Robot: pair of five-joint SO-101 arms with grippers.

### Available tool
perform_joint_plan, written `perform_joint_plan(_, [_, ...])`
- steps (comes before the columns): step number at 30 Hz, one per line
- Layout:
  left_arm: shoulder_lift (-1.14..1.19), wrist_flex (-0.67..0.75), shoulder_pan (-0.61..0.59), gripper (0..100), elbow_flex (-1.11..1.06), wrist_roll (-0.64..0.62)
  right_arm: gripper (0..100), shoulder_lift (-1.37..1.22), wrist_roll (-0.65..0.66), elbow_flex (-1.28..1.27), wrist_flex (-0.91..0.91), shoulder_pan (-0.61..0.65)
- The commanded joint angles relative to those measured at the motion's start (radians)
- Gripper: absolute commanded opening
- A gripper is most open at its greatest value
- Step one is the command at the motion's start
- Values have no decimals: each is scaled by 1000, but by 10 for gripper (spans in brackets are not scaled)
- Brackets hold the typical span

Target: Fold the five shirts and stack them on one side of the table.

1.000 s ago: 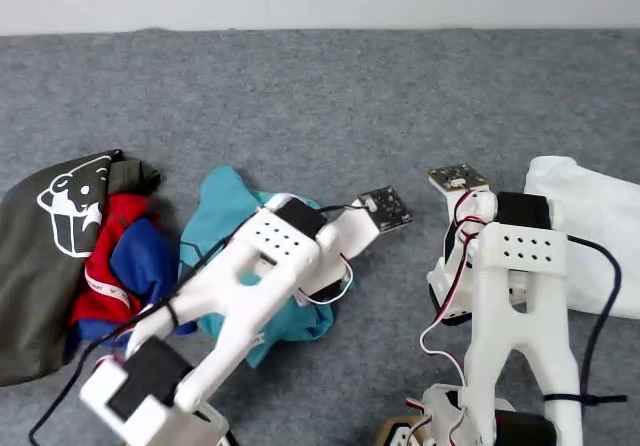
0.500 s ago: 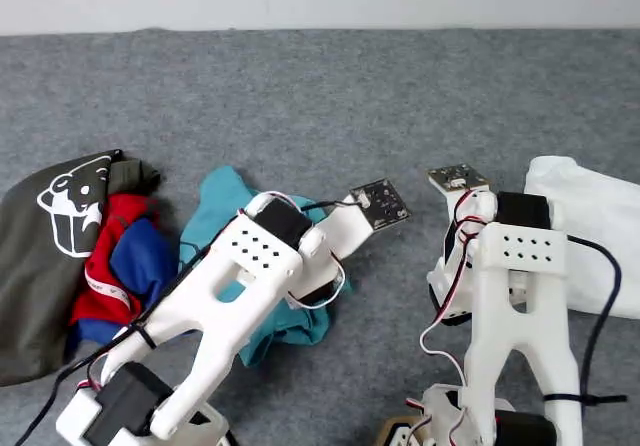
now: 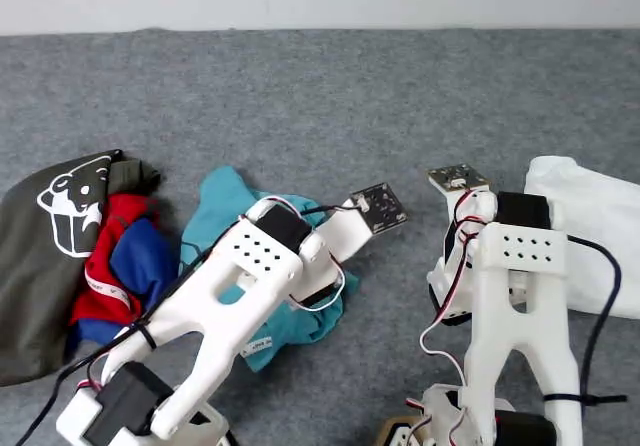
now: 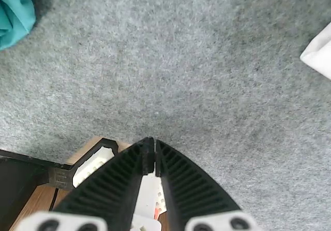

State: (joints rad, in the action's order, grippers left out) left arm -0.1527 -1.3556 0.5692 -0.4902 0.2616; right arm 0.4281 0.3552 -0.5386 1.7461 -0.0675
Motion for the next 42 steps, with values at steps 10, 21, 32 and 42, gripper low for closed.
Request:
perform_joint_plan(10, [-5,46,-3,188,-4,-74,9,36,-8,6,1,10])
perform_joint_plan(21, [152,143,-5,116,2,-71,9,36,-8,6,1,10])
perform_joint_plan(32, [143,110,-8,13,12,-28,9,36,-8,6,-5,10])
perform_joint_plan(42, [-146,-130,-14,13,286,-32,9,36,-8,6,-7,10])
